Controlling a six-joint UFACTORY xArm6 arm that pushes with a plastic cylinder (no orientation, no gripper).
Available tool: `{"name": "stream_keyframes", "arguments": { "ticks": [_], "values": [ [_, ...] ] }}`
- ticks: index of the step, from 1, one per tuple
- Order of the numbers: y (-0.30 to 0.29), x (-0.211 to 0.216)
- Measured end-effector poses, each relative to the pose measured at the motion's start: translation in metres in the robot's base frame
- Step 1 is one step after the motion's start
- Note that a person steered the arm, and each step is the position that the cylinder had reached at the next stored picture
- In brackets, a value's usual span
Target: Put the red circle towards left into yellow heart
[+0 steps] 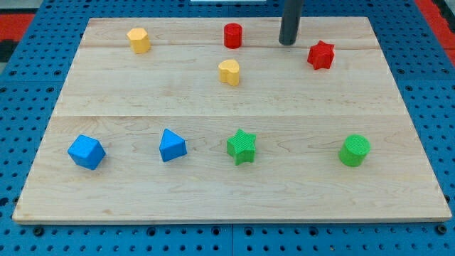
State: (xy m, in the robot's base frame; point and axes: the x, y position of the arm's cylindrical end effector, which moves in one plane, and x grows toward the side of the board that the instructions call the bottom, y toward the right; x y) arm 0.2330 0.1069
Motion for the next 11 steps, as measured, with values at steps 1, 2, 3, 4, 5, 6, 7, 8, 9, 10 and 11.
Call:
{"name": "stream_keyframes", "arguments": {
  "ticks": [1,2,3,4,5,6,7,8,9,10,11],
  "values": [
    [-0.031,-0.038],
    [-0.069,-0.039],
    [-0.119,-0.036],
    [-0.095,-0.018],
    [-0.088,-0.009],
    [-0.116,0.021],
    [-0.089,0.032],
    [-0.085,0.055],
    [-0.091,0.074],
    [-0.12,0.1],
    [-0.108,0.105]
  ]
}}
